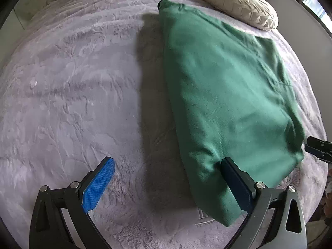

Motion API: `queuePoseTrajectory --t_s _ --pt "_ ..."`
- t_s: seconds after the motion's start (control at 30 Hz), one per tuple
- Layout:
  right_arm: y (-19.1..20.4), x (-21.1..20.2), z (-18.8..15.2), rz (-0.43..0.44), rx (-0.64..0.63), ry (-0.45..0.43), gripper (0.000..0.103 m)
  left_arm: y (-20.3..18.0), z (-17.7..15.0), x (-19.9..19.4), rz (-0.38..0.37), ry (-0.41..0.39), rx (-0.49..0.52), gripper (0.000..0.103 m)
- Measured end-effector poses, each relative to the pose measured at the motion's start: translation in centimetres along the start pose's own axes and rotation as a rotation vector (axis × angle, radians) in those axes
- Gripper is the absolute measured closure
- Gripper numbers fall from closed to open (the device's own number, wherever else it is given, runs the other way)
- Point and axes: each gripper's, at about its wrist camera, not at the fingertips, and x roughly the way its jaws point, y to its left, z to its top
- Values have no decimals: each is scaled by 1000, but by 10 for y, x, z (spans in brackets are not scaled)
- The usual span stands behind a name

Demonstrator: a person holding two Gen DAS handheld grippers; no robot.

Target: Fold large clothes

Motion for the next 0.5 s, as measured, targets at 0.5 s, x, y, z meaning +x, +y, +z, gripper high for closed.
queuePoseTrajectory --t_s 0.5 --pt "-1 38 79 343 -14 54 21 23 53 37 -420 125 -94 1"
